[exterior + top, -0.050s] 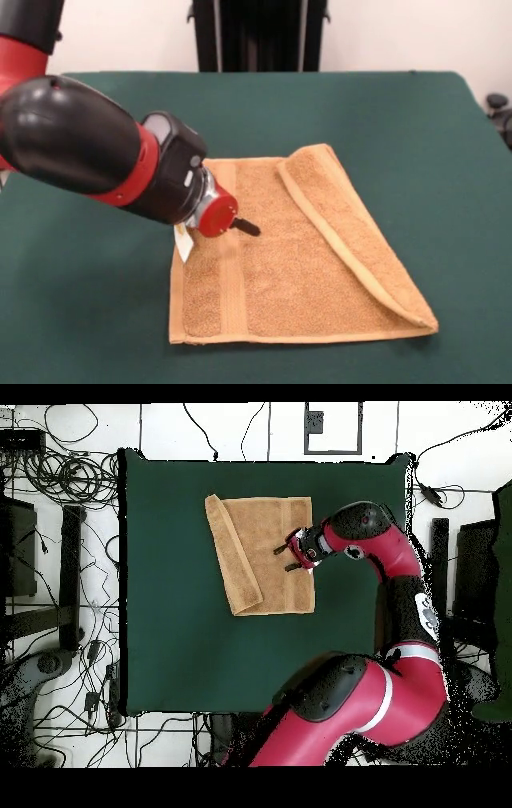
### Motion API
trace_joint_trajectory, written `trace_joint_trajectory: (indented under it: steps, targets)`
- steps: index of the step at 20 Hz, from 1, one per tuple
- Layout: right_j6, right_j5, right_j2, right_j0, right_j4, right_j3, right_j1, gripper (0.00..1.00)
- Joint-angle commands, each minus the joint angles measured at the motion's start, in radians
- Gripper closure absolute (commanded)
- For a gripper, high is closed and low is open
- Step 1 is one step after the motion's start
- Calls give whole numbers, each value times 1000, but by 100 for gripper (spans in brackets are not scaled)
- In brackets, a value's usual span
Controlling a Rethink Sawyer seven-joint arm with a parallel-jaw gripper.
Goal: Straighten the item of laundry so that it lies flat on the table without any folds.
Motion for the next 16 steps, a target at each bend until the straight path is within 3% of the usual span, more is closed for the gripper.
trace_joint_trajectory:
  steps: [1, 7, 16]
  targets:
    - [-165, -93, 152, 9, 17, 98, -26, 0]
    - [-101, -207, 197, 15, 43, 213, -58, 0]
    - [-49, -310, 244, 11, 51, 309, -81, 0]
